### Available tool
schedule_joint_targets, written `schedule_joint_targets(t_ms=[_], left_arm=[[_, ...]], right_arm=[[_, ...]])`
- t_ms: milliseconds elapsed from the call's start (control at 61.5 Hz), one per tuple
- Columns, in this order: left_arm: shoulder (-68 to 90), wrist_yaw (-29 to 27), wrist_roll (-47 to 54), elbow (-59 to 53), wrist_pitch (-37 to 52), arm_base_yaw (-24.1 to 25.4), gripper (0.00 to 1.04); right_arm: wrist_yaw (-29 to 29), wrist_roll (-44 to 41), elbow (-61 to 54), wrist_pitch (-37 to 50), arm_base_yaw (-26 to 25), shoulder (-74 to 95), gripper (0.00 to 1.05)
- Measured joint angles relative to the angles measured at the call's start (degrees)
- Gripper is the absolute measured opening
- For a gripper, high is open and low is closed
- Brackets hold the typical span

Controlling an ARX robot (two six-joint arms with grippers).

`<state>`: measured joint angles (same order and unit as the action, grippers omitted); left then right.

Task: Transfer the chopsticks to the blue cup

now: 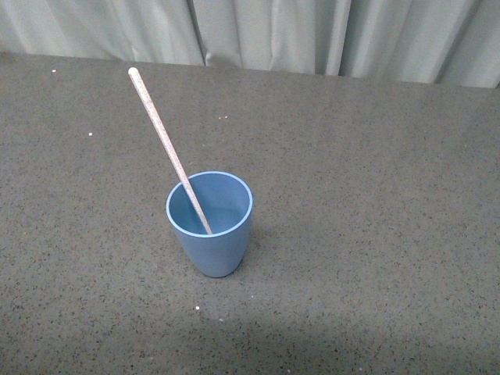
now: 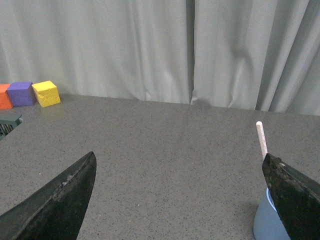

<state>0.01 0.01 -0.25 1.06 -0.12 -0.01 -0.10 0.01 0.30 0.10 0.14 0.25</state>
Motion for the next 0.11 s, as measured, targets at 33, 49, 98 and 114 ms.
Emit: schedule_joint_targets(t_ms=[33,49,98,114], left_arm=[[0.0,0.0,0.0,0.0,0.0,0.0,0.98],[0.0,0.0,0.0,0.0,0.0,0.0,0.98],[0.0,0.0,0.0,0.0,0.0,0.0,0.98],[0.0,0.0,0.0,0.0,0.0,0.0,0.98]], right_arm=[[0.0,0.0,0.0,0.0,0.0,0.0,0.95],[0.0,0.0,0.0,0.0,0.0,0.0,0.95],[0.0,0.0,0.0,0.0,0.0,0.0,0.95],[0.0,0.0,0.0,0.0,0.0,0.0,0.95]])
